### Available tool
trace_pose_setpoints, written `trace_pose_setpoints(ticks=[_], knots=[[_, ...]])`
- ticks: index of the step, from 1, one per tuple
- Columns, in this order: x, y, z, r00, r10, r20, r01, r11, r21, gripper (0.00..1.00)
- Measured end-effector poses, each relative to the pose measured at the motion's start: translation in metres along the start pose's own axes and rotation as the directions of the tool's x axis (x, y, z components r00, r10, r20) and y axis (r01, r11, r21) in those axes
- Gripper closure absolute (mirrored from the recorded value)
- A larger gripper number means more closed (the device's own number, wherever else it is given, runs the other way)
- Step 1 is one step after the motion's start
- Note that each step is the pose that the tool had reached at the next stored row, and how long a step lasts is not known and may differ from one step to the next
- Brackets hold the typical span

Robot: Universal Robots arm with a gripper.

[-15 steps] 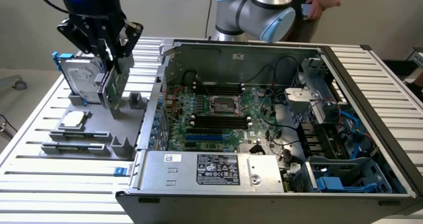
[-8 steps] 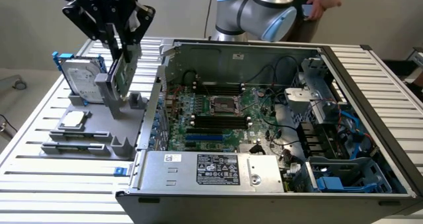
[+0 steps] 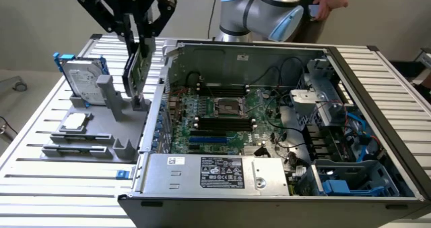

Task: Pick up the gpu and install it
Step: 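Pick up the gpu and move the gpu toward the slot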

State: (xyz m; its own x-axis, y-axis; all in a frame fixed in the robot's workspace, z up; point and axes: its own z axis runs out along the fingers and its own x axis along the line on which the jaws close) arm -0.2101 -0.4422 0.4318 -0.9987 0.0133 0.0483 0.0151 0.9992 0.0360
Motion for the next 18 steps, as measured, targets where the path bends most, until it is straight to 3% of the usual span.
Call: trace_pose_setpoints(ticks=[10, 18], knots=[[-0.046, -0.0061, -0.0038, 0.9999, 0.001, -0.0155, -0.001, 1.0000, 0.0003, 0.74], [-0.082, -0.0070, -0.0055, 0.9998, 0.001, -0.0203, -0.001, 1.0000, 0.0003, 0.74]])
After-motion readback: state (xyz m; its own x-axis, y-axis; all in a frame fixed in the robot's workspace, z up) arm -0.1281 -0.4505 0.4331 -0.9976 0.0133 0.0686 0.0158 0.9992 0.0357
